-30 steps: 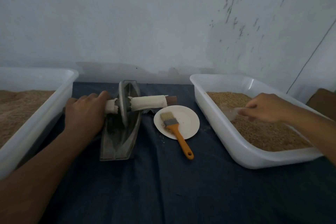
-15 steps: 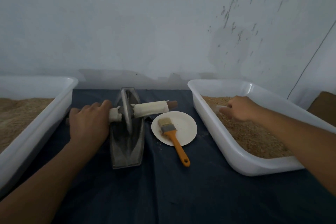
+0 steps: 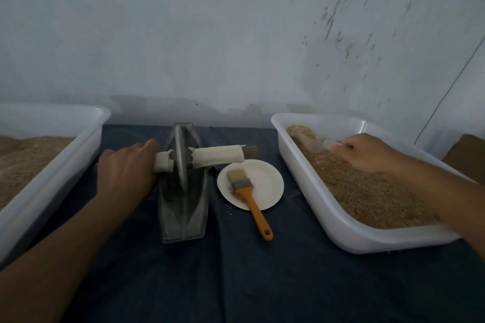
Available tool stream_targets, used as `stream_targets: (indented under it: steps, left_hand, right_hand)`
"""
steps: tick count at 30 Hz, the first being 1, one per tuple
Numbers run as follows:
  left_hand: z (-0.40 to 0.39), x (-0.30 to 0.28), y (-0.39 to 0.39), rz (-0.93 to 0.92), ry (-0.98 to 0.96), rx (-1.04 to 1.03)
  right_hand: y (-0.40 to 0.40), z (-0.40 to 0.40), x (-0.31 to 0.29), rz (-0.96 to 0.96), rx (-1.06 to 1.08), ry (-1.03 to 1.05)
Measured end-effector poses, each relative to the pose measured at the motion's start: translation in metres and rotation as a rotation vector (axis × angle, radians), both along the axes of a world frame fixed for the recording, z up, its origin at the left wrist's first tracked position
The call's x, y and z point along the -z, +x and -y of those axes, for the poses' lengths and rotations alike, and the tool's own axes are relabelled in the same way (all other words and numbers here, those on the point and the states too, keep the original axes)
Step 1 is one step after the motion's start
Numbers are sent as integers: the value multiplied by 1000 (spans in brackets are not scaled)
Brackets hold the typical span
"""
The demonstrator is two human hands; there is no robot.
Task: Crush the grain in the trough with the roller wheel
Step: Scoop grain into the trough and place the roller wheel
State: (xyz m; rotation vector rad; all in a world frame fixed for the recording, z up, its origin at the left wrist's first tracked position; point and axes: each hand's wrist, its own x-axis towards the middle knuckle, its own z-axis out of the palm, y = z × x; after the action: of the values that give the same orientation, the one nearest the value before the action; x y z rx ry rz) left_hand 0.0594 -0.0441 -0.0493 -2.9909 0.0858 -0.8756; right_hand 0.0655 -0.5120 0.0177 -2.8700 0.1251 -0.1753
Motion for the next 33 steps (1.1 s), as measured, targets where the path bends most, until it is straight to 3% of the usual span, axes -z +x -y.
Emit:
stream_targets:
  steps: [10, 18, 24, 28, 33]
  left_hand:
    - [-4, 0, 8, -30, -11, -11]
    - [-3, -6, 12, -100, -94, -26]
    - [-6, -23, 19, -42, -115, -41]
    - [-9, -33, 24, -41, -149, -57]
    - [-12, -51, 28, -45, -189, -103]
  right_hand:
    - [-53, 0, -23, 90, -46, 103]
    - [-80, 2, -31, 188, 9, 252]
    - [-75, 40, -48, 190, 80, 312]
    - [-82, 50, -55, 111, -106, 350]
    - [-102, -42, -73, -32, -271, 295]
